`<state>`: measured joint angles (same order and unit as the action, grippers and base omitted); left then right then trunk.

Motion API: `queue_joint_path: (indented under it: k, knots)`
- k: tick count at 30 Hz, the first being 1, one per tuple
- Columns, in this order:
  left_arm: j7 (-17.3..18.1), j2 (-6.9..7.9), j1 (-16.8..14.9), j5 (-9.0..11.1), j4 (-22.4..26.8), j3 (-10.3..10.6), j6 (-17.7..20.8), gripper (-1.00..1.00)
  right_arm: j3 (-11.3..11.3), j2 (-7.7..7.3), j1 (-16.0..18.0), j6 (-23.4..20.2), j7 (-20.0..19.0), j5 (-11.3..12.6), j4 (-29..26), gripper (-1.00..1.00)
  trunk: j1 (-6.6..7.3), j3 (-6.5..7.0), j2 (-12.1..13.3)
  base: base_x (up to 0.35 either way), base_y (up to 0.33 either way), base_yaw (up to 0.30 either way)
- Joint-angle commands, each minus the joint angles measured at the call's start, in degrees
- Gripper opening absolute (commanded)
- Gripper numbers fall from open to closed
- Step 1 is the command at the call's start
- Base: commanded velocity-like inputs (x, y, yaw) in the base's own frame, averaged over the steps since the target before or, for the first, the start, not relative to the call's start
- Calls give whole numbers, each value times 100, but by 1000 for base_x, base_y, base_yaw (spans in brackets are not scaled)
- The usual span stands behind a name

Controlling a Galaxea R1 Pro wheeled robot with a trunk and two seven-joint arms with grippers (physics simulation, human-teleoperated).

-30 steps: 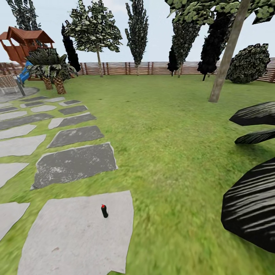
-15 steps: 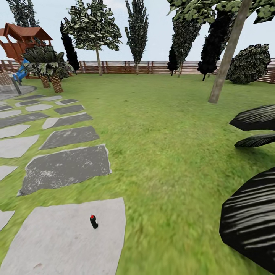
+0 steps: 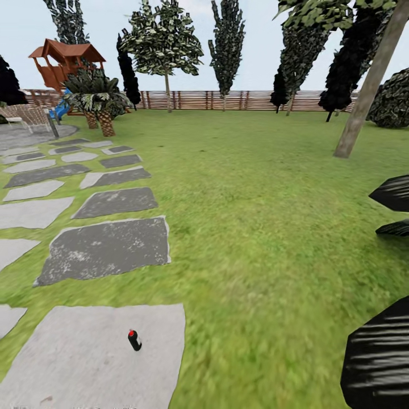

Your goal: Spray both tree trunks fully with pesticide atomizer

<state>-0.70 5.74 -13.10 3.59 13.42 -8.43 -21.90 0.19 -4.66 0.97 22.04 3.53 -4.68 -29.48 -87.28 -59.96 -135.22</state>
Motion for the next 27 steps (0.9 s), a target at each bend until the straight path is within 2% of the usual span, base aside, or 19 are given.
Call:
queue_joint_path:
  k: [1, 7, 9, 10, 13, 22, 27]
  knots:
    - [-3, -7, 0, 1, 1, -1, -3, 100, -4, 0, 0, 1, 3, 1, -5, 100, 0, 0, 0, 35, -265, 143]
    - [-8, 6, 0, 1, -4, -16, 1, 100, -10, -8, 0, 2, 4, 2, -27, 100, 0, 0, 0, 10, -273, 42]
    - [-9, 14, 0, -2, -5, -77, 0, 100, -4, -9, 0, 5, 2, 2, -34, 100, 0, 0, 0, 1, -276, 6]
    - [-1, 10, 0, -12, -5, -299, -11, 100, -9, -9, 0, 79, -8, 2, -45, 100, 0, 0, 0, 33, -188, 1]
    - [0, 15, 0, -25, -7, -340, -15, 100, -4, -9, 0, 94, -4, 2, -29, 100, 0, 0, 0, 16, -93, 62]
    - [0, 68, 33, -30, 52, -350, -16, 100, -10, -1, 0, 108, 7, 12, -53, 100, 0, 0, 0, 1, -6, 257]
    - [4, 49, 42, -38, 79, -311, -16, 100, -5, 0, 0, 136, 7, 11, -177, 100, 0, 0, 0, 0, 0, 275]
